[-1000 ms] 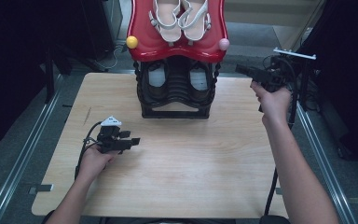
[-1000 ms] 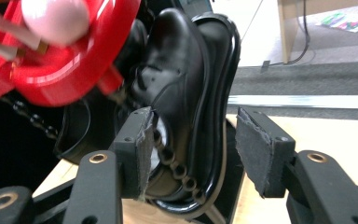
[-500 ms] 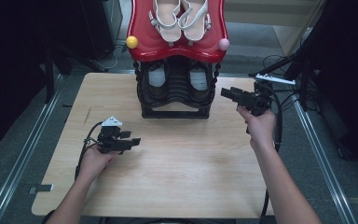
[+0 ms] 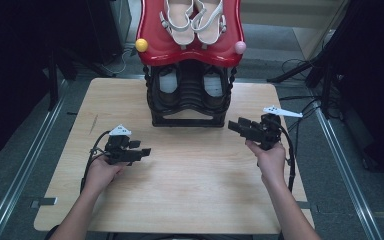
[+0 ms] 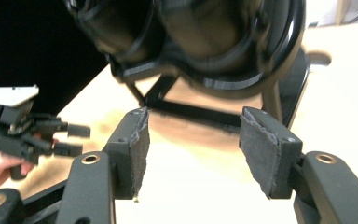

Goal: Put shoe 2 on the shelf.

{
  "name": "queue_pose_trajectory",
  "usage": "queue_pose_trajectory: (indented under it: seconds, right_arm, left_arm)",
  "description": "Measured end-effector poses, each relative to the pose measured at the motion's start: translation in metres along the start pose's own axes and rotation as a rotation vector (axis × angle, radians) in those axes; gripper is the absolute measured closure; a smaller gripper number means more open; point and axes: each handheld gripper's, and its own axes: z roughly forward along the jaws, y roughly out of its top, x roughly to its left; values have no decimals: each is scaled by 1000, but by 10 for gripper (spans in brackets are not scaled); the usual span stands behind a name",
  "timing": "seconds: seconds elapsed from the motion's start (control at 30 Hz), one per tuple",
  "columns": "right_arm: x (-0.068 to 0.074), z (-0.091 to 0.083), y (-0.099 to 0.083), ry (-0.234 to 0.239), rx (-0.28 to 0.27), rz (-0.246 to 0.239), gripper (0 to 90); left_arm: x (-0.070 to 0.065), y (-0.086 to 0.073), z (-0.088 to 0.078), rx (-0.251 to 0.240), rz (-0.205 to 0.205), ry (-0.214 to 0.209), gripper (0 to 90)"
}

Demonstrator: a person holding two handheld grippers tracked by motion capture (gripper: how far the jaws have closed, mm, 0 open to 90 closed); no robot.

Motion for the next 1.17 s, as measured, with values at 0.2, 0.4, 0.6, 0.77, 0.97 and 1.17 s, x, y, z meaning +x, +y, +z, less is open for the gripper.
queue_pose_trajectory:
  seconds: [0.2,0.4,0.6,0.77,0.97,1.17]
  right_arm:
    - [-4,5,-30,16,10,12,438]
    - [-13,20,-58,16,51,14,449]
    - [-21,29,-72,56,89,88,446]
    - [-21,29,-74,34,109,53,443]
    - [-20,32,-76,37,126,36,437]
    - [-17,34,-77,25,146,7,374]
  left_arm:
    - [-1,0,2,4,-2,-2,389]
    - [-6,0,4,12,13,-13,385]
    - [-6,0,6,18,18,-22,384]
    - [-6,0,6,15,15,-28,382]
    - [-8,-1,10,32,18,-33,380]
    - [-10,-2,16,55,15,-37,340]
